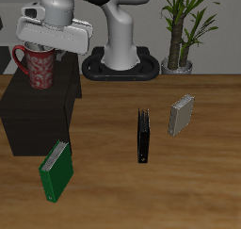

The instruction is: Place the red mug on top of the shelf

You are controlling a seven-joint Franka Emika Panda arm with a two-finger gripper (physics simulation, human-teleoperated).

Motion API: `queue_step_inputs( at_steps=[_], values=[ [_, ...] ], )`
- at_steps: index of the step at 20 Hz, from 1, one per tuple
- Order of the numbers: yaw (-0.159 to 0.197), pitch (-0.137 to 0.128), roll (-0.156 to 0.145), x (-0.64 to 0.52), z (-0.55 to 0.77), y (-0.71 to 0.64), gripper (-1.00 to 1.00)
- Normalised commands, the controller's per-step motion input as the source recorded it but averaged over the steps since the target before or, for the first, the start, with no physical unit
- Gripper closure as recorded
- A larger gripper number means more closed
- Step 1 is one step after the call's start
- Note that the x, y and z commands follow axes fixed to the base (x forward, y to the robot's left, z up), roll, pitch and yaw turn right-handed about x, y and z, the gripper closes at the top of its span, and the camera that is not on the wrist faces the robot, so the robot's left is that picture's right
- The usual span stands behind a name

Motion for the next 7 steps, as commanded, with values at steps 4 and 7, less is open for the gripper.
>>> queue_step_inputs(
  at_steps=[4, 7],
  values=[
    [0.015, -0.005, 0.01, -0.03, -0.05, 0.09, -1.0],
    [0.009, -0.009, 0.004, -0.03, 0.08, 0.13, -1.0]
  ],
)
